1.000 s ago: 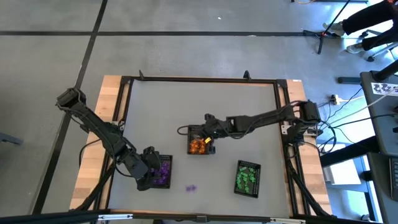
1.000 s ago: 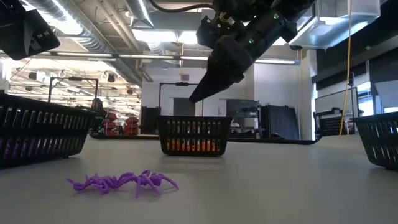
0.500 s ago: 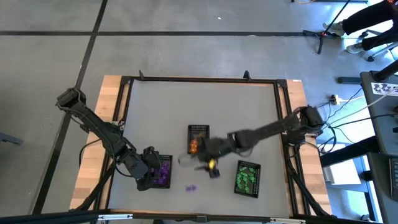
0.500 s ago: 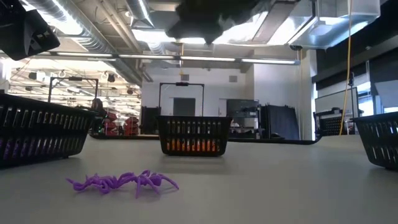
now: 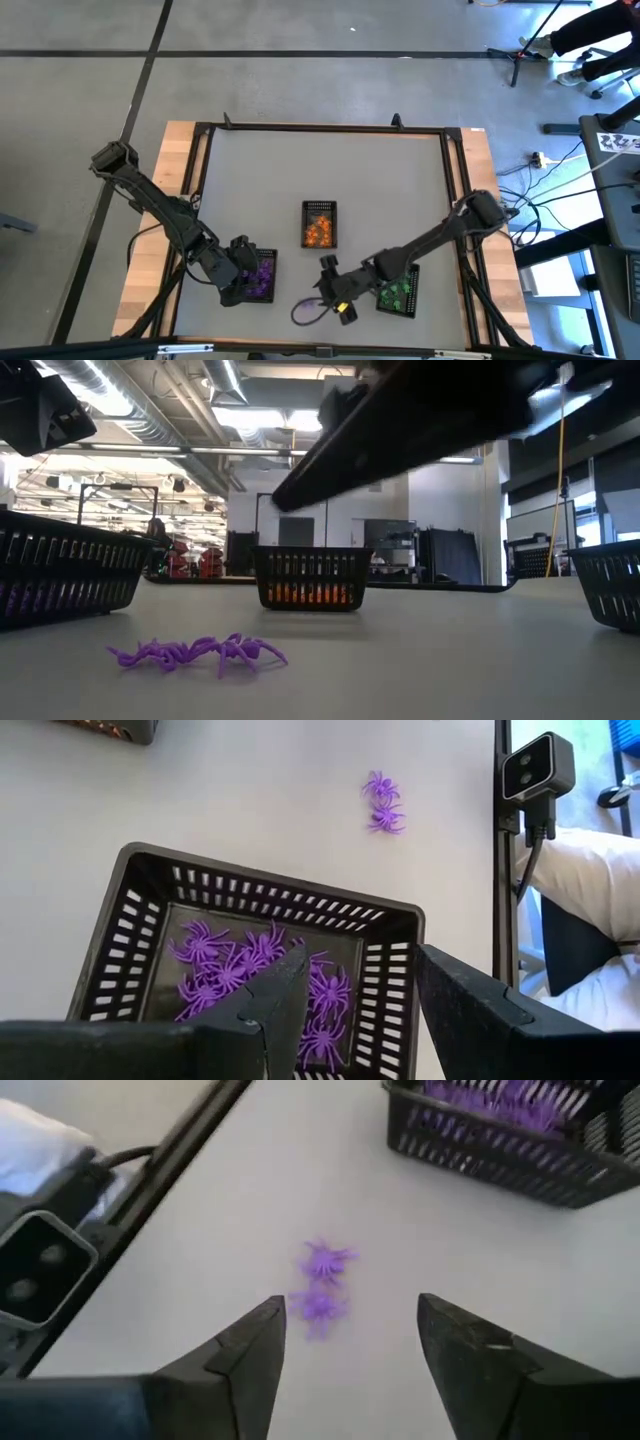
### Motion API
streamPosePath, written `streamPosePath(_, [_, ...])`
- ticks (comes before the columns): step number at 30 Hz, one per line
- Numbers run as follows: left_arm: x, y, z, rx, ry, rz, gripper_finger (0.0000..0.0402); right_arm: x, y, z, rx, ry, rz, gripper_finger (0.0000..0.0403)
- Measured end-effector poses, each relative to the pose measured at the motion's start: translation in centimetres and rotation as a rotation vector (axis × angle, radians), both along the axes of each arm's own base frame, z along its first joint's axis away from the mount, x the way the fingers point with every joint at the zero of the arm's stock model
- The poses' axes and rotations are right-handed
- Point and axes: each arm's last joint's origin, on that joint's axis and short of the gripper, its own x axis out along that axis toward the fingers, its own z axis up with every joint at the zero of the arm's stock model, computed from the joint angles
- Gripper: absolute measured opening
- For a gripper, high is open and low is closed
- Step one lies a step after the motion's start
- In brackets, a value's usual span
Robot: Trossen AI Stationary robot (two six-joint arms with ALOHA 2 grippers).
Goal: Sort Halloween decoration
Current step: Put the violet spider toy into the bottom left black bin
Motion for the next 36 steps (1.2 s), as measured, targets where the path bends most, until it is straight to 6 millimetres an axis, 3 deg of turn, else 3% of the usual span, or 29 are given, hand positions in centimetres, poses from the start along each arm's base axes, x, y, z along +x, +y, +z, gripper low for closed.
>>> streamPosePath(9, [0.0,0.0,0.0,0.001,0.001,0.000,0.0174,1.9,1.1,-1.7,0.025,0.032,0.018,0.0174])
streamPosePath(18, [0.0,0.0,0.0,0.000,0.000,0.000,0.0174,2.1,1.4,-4.6,0.023,0.134,0.019,0.0145])
streamPosePath(24, [0.0,0.0,0.0,0.001,0.001,0.000,0.0174,2.1,1.4,-5.1,0.025,0.157,0.007,0.0127])
streamPosePath(34, [0.0,0.0,0.0,0.001,0.001,0.000,0.0174,2.1,1.3,-5.2,0.011,0.159,-0.002,0.0012])
streamPosePath(36, [0.0,0.0,0.0,0.000,0.001,0.000,0.0174,2.1,1.3,-5.2,0.007,0.155,-0.007,0.0005])
